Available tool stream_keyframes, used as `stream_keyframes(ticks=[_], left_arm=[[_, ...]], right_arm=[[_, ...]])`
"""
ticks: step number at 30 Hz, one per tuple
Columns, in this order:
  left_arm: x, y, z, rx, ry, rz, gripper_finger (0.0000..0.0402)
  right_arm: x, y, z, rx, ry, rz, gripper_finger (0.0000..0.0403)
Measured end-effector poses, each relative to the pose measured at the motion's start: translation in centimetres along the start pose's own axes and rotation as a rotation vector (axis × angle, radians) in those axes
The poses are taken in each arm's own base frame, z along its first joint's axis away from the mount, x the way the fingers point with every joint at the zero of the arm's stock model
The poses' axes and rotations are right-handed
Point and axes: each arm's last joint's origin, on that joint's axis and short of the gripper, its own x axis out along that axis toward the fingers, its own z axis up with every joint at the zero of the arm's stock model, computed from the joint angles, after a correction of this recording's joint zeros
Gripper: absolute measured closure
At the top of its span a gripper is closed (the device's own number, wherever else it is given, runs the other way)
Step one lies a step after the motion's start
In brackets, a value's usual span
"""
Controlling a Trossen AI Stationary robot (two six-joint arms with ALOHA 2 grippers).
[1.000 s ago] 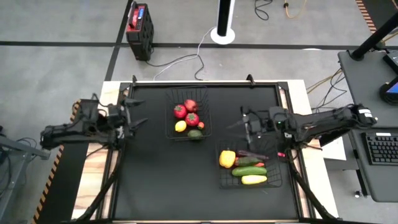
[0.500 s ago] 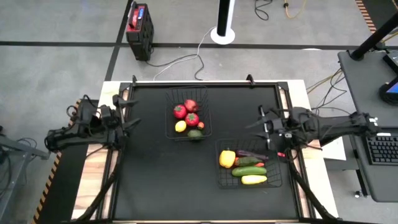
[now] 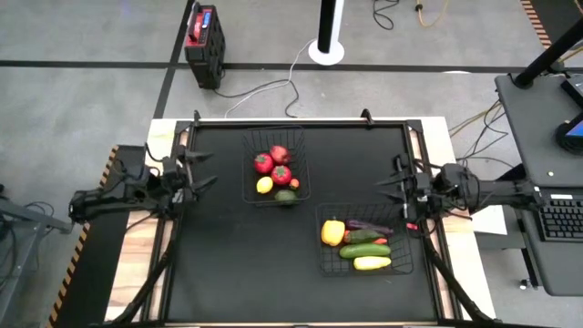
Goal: Sort produce into baskets
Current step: Return to Home Position
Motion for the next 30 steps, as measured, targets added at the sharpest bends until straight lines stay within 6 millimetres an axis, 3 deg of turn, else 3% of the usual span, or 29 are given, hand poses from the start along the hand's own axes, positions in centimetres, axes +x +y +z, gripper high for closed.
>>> stream_keyframes(ticks=[8,12,20,30], left_arm=[[0.6,-0.1,-2.8,-0.034,-0.011,-0.001,0.0039],[0.9,-0.1,-5.3,-0.036,0.003,-0.001,0.0039],[0.9,-0.1,-5.6,-0.035,0.038,-0.006,0.0039],[0.9,-0.2,-5.8,0.052,0.056,-0.009,0.0039]], right_arm=[[-1.8,0.2,-0.7,0.005,-0.052,-0.030,0.0319],[-1.9,0.4,-1.5,0.018,-0.033,-0.036,0.0316],[-1.4,0.8,-5.5,0.071,0.054,-0.055,0.0315],[-1.4,0.9,-6.3,0.032,0.139,-0.066,0.0329]])
